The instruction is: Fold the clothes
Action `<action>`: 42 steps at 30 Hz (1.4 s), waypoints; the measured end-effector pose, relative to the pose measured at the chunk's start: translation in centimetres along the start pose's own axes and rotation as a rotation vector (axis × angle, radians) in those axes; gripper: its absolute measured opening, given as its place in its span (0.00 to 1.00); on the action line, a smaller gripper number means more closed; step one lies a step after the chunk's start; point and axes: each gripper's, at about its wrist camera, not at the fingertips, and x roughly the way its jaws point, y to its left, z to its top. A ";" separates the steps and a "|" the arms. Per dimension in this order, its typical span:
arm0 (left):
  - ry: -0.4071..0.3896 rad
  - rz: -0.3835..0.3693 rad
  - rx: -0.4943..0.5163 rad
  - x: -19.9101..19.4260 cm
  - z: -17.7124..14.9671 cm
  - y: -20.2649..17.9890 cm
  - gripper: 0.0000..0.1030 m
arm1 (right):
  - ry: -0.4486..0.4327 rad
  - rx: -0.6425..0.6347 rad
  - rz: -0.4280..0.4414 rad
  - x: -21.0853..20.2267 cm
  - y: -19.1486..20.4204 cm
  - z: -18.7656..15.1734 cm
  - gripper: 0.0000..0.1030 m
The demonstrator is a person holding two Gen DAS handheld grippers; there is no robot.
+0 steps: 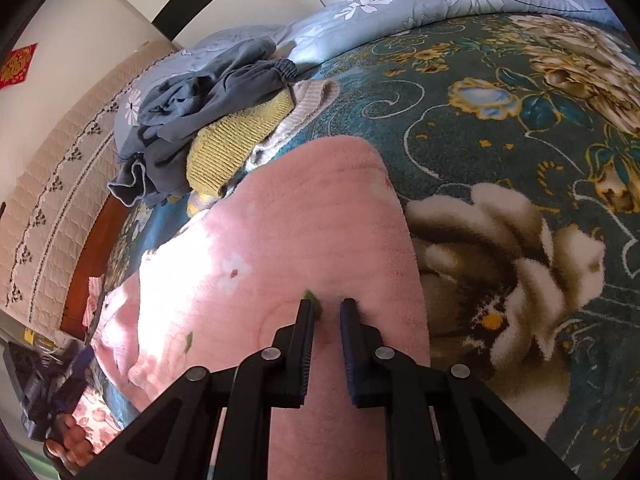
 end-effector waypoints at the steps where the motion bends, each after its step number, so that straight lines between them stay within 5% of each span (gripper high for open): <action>1: -0.039 0.036 -0.033 -1.2 0.5 1.6 0.47 | -0.001 0.000 -0.003 0.0 0.1 0.0 0.16; 5: -0.143 0.138 -0.240 -5.1 2.1 9.9 0.58 | -0.010 -0.006 -0.027 -0.1 0.5 -0.2 0.16; 12: -0.126 0.134 -0.445 -3.2 3.9 17.9 0.65 | -0.028 -0.031 -0.068 -0.1 1.1 -0.5 0.16; 17: -0.074 0.079 -0.490 -1.2 4.2 19.5 0.69 | -0.027 -0.014 -0.051 -0.1 0.8 -0.4 0.16; 30: -0.058 0.180 -0.442 0.8 6.4 18.1 0.67 | -0.027 0.032 -0.011 -0.3 0.3 -0.4 0.16; 35: -0.064 0.249 -0.390 0.3 6.6 16.5 0.46 | -0.024 0.076 0.028 -0.5 -0.3 -0.3 0.16; 42: -0.099 0.334 -0.172 -1.1 8.7 9.1 0.33 | -0.021 0.113 0.065 -0.6 -0.9 -0.2 0.16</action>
